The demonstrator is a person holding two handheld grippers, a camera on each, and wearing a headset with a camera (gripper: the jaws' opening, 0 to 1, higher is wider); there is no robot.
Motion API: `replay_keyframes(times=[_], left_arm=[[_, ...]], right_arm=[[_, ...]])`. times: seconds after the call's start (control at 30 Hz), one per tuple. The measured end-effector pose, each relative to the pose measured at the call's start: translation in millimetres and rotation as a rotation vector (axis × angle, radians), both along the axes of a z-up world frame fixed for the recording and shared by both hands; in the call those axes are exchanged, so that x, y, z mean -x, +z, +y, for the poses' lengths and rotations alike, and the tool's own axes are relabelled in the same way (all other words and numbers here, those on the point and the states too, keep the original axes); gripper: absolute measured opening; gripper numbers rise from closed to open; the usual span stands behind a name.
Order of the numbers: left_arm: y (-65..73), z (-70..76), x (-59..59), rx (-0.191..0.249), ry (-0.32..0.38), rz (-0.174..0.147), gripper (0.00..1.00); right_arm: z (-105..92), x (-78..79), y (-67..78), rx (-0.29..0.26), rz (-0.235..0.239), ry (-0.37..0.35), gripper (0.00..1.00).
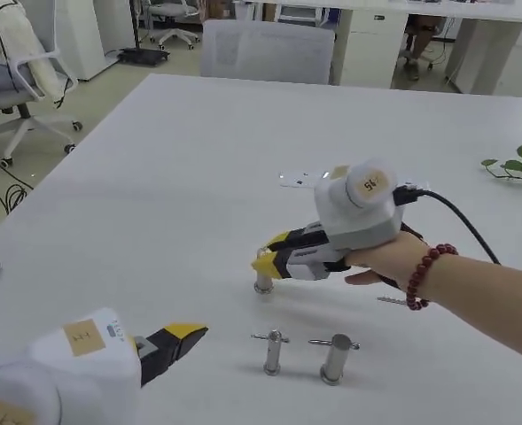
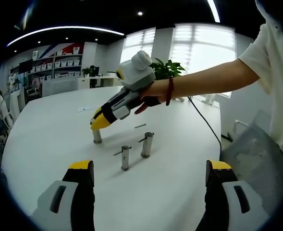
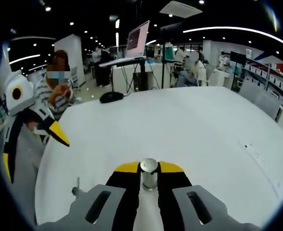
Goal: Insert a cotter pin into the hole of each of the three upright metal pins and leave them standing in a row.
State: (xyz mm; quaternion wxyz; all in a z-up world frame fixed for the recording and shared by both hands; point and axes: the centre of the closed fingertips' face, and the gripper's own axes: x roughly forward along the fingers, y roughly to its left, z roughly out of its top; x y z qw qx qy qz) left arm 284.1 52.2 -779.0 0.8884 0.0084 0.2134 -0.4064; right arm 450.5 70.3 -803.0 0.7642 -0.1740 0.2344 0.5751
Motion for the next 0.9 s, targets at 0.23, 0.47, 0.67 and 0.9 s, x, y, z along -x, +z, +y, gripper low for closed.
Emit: replay_keyframes(times=[0.23, 0.47, 0.67, 0.9], left_arm=[[1.9, -1.1, 1.6, -0.001, 0.004, -0.005, 0.96], [3.6, -4.0, 3.1, -0.001, 0.003, -0.009, 0.96], [5.0, -5.2, 3.9, -0.003, 0.005, -0.013, 0.96], [5.9, -4.3, 4.6, -0.001, 0.017, -0.013, 0.95]], right_arm=[[-24.0, 8.4, 0.8, 0.011, 0.007, -0.012, 0.13], [-49.6, 16.6, -0.2, 0.028, 0.015, -0.023, 0.13], [-72.0, 21.6, 1.6, 0.036, 0.014, -0.040, 0.13], [-93.1, 32.3, 4.4, 0.049, 0.009, -0.048, 0.13]])
